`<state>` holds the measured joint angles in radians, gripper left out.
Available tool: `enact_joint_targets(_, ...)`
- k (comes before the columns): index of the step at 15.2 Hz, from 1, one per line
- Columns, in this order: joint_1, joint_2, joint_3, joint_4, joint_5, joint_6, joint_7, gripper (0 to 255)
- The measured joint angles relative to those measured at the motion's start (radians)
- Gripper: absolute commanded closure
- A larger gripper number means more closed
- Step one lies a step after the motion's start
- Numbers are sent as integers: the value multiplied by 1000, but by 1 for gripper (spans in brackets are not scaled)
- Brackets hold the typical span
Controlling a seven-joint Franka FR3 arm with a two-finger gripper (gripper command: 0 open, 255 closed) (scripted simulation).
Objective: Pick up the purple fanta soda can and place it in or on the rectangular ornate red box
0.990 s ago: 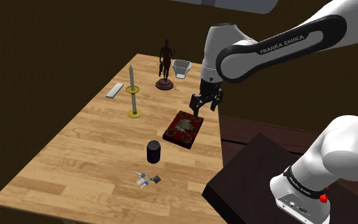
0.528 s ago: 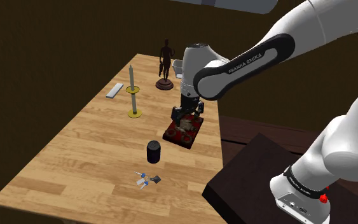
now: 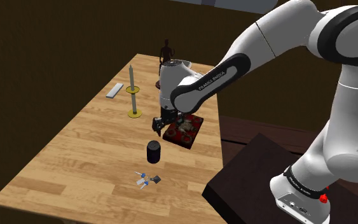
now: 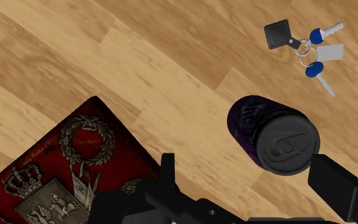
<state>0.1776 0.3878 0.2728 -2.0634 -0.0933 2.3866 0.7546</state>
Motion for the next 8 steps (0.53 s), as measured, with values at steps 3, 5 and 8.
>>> enact_joint_targets(3, 32, 119, -17, 108, -29, 10, 34, 0)
enact_joint_targets(5, 58, 191, -25, 176, -43, 13, 60, 0)
enact_joint_targets(8, 85, 291, -38, 286, -56, 3, 78, 0)
